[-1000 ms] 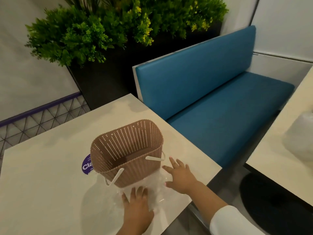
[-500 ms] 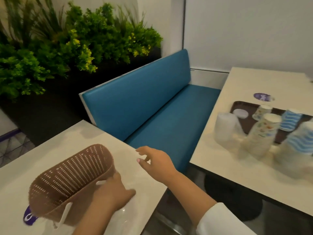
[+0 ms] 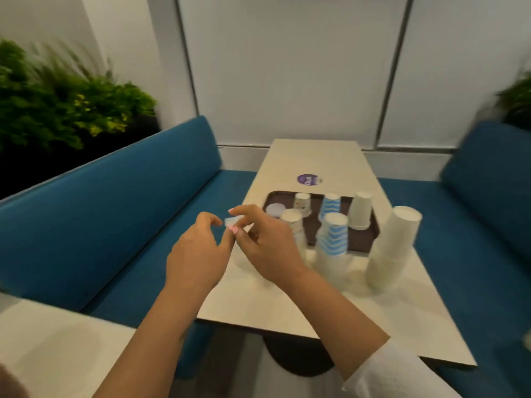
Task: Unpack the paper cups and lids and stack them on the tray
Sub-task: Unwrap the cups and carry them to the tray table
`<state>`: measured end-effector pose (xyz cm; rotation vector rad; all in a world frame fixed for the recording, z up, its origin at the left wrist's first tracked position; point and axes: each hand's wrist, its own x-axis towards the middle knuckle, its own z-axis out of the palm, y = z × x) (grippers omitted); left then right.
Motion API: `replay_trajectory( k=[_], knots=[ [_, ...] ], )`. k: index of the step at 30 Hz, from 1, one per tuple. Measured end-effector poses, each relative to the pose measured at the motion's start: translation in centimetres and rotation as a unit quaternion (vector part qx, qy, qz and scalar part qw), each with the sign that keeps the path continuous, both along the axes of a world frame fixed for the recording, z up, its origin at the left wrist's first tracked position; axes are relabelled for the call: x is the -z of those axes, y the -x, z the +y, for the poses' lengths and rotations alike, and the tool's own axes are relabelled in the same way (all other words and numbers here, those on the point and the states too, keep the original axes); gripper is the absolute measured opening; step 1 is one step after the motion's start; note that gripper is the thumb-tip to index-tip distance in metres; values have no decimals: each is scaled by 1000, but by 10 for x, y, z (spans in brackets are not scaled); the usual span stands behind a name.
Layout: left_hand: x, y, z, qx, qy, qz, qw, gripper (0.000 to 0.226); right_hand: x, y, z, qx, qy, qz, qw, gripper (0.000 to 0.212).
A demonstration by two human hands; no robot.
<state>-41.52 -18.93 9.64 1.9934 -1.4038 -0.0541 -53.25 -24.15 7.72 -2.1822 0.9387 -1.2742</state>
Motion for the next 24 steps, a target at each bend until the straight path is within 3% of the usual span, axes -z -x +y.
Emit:
replay_trajectory(
  k=[6,12,17,19,21,24],
  knots=[
    [7,89,-54,65,17,40,997,14,-1,97,-39,82,-9,-15,996,23],
    [60,131,-92,116,-42,139,983,26,30,154,-84,180,-78,4,981,32],
    [96,145,-120,158,-104,187,964,57,60,163,-122,169,-176,117,963,55],
    [106,147,-128,161,-123,203,958,55,68,160,-131,158,-208,137,956,66],
    [115,148,-131,180,-130,208,952,36,74,155,-141,147,-217,137,955,73],
    [133,147,-134,221,-145,208,942,47,79,146,-152,132,-226,151,953,73]
  ],
)
